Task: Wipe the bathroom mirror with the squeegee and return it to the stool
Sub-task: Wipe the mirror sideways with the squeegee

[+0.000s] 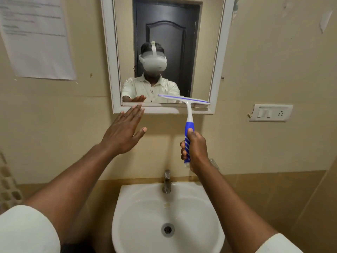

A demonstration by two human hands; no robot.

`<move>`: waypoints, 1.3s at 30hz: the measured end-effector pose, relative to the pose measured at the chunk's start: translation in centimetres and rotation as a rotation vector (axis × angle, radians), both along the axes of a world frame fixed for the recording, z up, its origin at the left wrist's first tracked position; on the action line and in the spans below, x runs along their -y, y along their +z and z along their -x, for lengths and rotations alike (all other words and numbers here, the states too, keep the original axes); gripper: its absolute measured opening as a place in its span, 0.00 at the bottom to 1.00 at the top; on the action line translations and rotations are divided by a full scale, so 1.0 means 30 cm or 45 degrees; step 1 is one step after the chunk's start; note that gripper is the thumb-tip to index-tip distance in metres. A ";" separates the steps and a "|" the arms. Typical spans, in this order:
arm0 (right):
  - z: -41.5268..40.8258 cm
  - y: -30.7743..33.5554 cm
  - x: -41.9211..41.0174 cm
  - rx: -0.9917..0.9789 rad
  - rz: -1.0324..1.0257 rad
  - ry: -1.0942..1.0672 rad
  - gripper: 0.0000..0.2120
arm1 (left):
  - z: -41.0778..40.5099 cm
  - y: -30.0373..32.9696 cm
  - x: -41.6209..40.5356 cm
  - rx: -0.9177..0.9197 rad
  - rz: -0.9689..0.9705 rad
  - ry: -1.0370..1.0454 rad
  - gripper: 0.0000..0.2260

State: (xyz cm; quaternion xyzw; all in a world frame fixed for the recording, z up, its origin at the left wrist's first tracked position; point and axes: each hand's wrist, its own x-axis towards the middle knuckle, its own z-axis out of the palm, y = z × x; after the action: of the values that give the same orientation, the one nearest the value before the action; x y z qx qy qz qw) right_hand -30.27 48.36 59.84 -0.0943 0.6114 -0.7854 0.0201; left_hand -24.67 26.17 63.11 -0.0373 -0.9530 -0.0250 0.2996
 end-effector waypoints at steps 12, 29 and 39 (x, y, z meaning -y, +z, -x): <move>0.069 0.514 0.073 -0.739 -0.361 -0.207 0.10 | -0.011 0.390 0.137 -0.291 0.051 0.079 0.29; 0.169 1.201 0.201 -1.805 -1.282 -0.730 0.17 | -0.106 0.837 0.229 -0.609 0.273 0.198 0.29; 0.246 1.304 0.177 -1.870 -1.392 -0.656 0.21 | -0.066 0.844 0.285 -0.601 0.301 0.223 0.29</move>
State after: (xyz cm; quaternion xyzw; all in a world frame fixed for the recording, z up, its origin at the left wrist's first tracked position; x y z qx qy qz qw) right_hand -37.65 43.06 98.97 -0.4043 0.7560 -0.1151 -0.5018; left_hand -22.69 17.62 88.44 0.0057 -0.8527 0.1216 0.5081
